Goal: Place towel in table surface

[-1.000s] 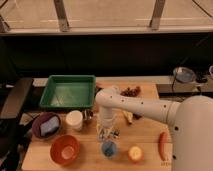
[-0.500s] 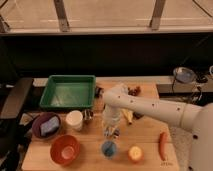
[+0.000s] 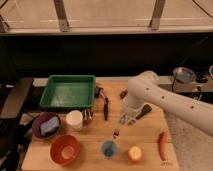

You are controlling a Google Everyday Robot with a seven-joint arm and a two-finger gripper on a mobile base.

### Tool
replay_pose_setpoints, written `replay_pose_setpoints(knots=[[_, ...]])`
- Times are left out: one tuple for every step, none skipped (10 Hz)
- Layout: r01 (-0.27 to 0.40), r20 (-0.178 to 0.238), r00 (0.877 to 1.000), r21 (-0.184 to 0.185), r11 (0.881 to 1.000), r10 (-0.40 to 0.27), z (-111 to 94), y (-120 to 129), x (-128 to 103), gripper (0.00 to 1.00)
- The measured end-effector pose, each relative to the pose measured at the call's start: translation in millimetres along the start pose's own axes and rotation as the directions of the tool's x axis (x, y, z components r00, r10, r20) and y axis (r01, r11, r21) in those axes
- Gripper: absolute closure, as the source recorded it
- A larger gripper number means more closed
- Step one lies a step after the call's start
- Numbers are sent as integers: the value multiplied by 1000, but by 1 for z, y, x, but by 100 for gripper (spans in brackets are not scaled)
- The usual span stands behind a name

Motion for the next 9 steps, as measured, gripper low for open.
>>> replay_pose_setpoints(knots=[[-43,-10,999,12,999,43,-9,8,15,100],[-102,-16,995,22,995,102,-15,19,32,100],[-159,-16,987,19,987,160,-14,32,45,100],[-200,-9,980,18,980,200,-7,41,52,100],[-243,6,970,13,970,243,8,51,56,100],[-269,18,963,6,963,269,21,57,57,100],[-296,35,955,-5,955,296,36,64,58,100],[-321,54,945,-18,947,321,52,71,59,95],[-341,72,937,-30,940,342,66,76,60,86]])
